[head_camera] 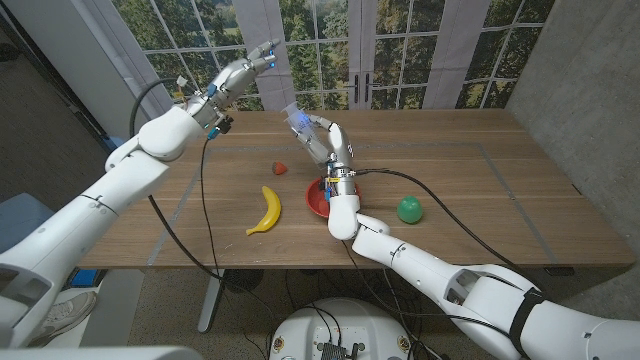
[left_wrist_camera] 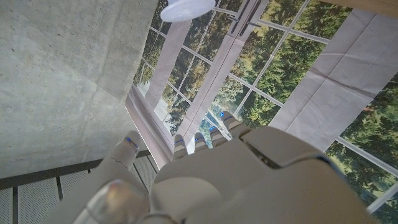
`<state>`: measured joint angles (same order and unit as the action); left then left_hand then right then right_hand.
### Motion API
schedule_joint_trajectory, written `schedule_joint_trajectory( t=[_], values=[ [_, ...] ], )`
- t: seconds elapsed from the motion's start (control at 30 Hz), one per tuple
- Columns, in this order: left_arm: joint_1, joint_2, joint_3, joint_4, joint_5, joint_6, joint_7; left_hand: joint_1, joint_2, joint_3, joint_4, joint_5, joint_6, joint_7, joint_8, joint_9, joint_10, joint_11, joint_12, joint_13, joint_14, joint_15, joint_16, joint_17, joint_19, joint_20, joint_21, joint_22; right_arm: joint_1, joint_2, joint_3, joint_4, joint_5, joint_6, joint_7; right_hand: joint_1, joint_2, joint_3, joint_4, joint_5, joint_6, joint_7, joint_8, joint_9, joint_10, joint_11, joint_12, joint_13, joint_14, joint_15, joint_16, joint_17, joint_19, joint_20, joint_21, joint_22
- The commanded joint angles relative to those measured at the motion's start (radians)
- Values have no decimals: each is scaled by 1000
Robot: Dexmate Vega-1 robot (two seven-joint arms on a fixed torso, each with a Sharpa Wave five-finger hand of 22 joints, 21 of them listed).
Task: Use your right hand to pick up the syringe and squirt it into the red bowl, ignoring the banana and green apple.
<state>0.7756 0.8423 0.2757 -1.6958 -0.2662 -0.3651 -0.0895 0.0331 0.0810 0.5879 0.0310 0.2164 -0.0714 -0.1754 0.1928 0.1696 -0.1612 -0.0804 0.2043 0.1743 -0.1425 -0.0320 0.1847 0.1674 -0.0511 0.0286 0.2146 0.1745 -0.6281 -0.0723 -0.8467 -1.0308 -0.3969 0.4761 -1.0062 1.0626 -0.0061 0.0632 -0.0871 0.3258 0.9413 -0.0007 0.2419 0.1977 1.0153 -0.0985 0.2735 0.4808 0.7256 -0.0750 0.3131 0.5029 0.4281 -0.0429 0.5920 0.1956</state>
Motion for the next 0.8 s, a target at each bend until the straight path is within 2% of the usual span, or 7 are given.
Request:
schedule_joint_trajectory(
  t=[0.03,0.37,0.43,0.47,0.53,0.8],
  values=[
    [35,-59,-18,54,-31,-67,68,13,20,7,-6,-5,0,-11,-5,2,-4,-5,-3,2,-10,-20,-2,3,3,-5,2,5,-17,-36,20,-85,8,-105,28,154,148,-8,1,6,216,-208,3,6,118,-112,-1,3,0,-145,4,6,1,-123,6,0],
    [55,-89,-23,93,-114,-81,50,17,24,10,-12,-6,0,-14,-7,2,-1,-5,-4,2,-11,-26,-4,3,6,-8,1,5,-12,-52,27,-109,-4,-153,13,156,150,-10,2,6,213,-209,1,6,117,-112,-3,5,2,-145,5,9,3,-121,9,0],
    [50,-96,-16,106,-123,-75,44,17,25,11,-13,-6,1,-14,-7,2,-1,-4,-4,2,-11,-27,-4,3,7,-9,1,5,-20,-66,31,-152,-1,-200,47,156,150,-11,2,6,214,-209,1,6,118,-112,-4,5,3,-146,6,9,3,-121,10,0],
    [45,-93,-11,111,-133,-67,30,18,25,11,-14,-6,2,-14,-7,2,0,-5,-4,2,-12,-27,-5,3,8,-10,2,5,-14,-63,31,-135,-1,-184,34,156,151,-11,3,6,215,-208,1,6,118,-112,-4,6,2,-145,5,9,3,-121,10,0],
    [42,-96,-8,119,-137,-64,29,18,25,12,-15,-6,2,-14,-7,2,-2,-4,-5,2,-15,-29,-6,3,8,-11,1,5,-24,-74,36,-186,-2,-252,65,156,152,-11,3,6,214,-208,1,6,119,-112,-4,6,2,-145,5,9,3,-121,11,0],
    [41,-130,-13,153,-152,-109,45,20,27,14,-20,-7,-4,-17,-11,2,-6,-2,-8,2,-22,-33,-8,3,7,-18,-1,5,-14,-85,37,-200,0,-296,80,159,151,-13,3,6,217,-208,1,7,119,-112,-5,8,0,-146,3,9,2,-121,12,0]
  ],
)
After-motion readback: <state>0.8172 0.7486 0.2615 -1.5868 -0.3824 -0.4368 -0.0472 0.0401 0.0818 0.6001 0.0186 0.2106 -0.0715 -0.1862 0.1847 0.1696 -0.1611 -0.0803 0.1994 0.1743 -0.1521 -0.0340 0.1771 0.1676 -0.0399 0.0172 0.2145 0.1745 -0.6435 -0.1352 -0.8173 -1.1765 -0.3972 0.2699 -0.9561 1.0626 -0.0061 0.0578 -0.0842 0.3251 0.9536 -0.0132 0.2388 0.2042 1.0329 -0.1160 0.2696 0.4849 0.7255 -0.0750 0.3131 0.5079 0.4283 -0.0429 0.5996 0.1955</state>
